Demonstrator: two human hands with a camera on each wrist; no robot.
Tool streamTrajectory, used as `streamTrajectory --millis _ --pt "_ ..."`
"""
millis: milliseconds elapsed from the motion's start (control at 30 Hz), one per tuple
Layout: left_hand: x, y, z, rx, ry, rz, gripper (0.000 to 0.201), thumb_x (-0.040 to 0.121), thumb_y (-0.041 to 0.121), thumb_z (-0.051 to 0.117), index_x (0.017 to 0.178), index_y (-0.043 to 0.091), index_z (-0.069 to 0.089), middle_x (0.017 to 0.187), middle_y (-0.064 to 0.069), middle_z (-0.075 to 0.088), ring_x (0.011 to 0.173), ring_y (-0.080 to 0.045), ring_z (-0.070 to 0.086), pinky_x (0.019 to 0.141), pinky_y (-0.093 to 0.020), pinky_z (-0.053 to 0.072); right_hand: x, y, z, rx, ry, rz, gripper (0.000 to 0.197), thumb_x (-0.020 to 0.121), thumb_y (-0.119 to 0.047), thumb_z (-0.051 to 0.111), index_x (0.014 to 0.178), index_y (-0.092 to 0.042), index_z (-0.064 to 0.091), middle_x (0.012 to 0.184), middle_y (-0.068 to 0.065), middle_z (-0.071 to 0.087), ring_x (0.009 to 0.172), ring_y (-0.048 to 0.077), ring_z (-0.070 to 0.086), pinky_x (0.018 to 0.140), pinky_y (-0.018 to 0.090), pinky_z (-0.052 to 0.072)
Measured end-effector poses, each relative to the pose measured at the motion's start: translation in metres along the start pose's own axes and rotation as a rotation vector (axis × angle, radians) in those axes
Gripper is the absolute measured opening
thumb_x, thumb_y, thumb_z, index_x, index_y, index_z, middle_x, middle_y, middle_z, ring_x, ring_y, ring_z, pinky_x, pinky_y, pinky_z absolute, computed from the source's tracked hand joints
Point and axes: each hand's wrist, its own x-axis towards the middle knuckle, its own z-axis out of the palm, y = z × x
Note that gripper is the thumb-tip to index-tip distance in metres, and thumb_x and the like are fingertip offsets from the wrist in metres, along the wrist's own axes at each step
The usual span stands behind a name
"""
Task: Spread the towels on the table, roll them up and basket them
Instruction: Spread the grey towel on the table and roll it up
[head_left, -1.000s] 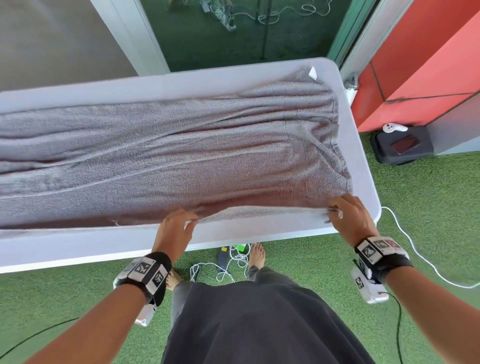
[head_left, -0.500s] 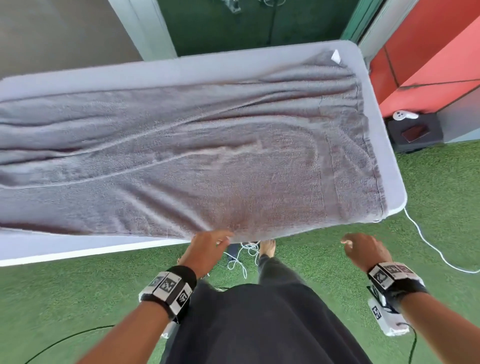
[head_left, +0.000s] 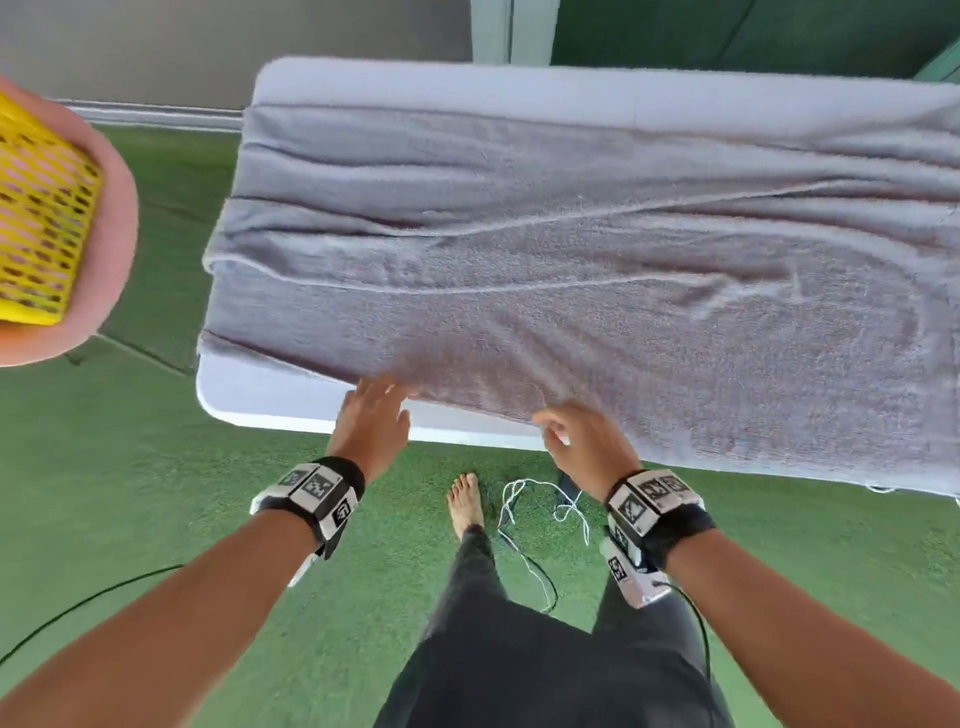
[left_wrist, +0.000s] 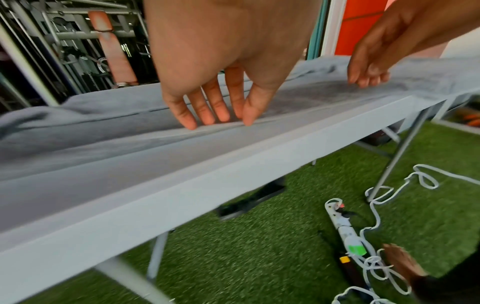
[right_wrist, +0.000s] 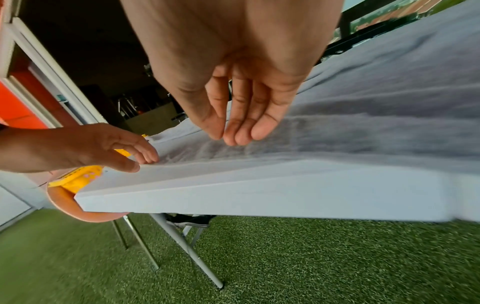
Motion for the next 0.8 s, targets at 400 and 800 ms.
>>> streamTrajectory --millis 400,800 --pt "0.035 -0.164 -0.083 0.222 0.152 -0.076 0.023 0.082 -0.005 0.056 0.095 0.01 0.067 0.1 -0.005 0.068 0.093 -0.024 0.058 0.092 -0.04 0.037 0.058 -0.059 0.047 -0.32 0.054 0.02 0.017 0.084 -0.007 0.064 0.1 -0.008 0.061 0.101 0.008 0.063 0.094 0.026 0.06 0.079 0.037 0.054" --pt "-0.027 -0.236 -0.102 0.188 0.237 -0.091 0.023 0.079 -0.007 0.063 0.087 0.013 0.069 0.081 -0.001 0.064 0.072 -0.021 0.057 0.094 -0.04 0.031 0.042 -0.085 0.051 -0.232 -0.017 -0.023 0.009 0.084 -0.011 0.066 0.082 -0.014 0.058 0.086 -0.003 0.059 0.071 0.011 0.057 0.067 0.022 0.049"
